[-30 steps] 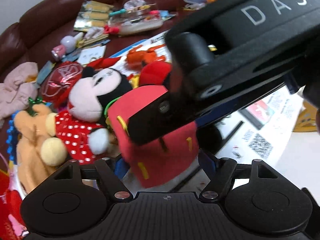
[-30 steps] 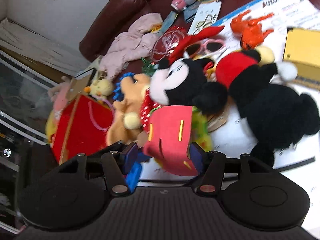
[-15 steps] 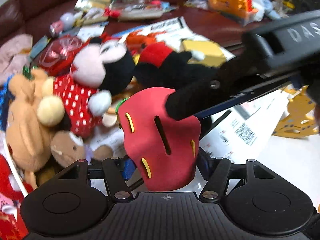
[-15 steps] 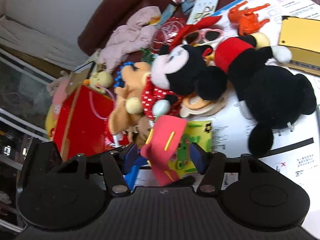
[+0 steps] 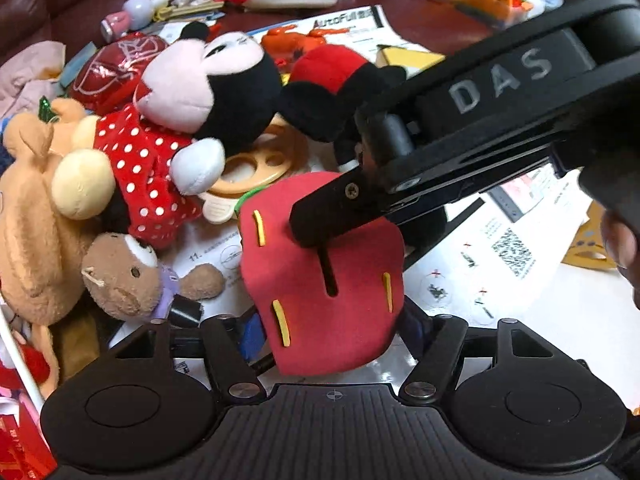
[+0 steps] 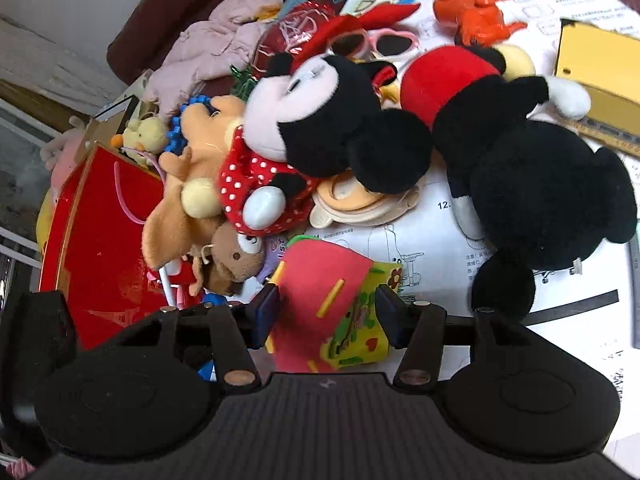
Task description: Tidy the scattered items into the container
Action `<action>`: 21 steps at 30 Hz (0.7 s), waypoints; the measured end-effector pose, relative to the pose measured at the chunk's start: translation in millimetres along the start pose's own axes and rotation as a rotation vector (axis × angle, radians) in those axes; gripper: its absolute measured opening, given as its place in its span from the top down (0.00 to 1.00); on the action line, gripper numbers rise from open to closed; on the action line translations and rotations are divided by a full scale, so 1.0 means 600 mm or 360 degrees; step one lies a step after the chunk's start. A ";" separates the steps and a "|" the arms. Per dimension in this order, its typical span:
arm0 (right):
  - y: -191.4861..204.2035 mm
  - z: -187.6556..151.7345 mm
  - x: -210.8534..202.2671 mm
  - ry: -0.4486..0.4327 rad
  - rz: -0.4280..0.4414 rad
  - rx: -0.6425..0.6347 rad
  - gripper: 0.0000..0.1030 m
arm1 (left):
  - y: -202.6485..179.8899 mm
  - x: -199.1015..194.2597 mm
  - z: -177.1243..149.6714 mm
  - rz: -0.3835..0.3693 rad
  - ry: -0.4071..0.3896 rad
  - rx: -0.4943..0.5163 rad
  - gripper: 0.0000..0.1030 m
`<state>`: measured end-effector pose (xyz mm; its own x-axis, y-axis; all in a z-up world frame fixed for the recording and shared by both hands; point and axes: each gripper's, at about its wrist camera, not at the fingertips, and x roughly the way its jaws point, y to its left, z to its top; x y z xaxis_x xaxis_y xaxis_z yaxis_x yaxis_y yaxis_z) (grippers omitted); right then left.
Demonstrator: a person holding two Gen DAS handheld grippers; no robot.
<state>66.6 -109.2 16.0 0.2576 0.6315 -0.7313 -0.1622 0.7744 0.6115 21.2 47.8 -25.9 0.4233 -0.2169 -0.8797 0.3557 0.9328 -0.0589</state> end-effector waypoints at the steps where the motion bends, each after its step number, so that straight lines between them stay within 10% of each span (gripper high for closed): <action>1: -0.002 0.000 0.000 -0.0004 0.0005 0.0006 0.43 | 0.000 0.002 -0.002 0.0037 0.0001 -0.0008 0.15; 12: -0.014 0.004 -0.003 -0.0026 0.0000 0.0046 0.52 | -0.006 0.008 0.001 0.0023 0.0037 -0.0002 0.41; 21: 0.002 -0.010 -0.014 -0.0062 0.0010 -0.0258 0.52 | -0.006 0.015 0.004 0.0006 0.0096 0.0058 0.35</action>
<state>58.3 -113.6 21.2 0.2921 0.6369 -0.7135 -0.3145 0.7685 0.5572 25.8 41.9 -32.5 0.3739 -0.1948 -0.9068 0.3846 0.9222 -0.0395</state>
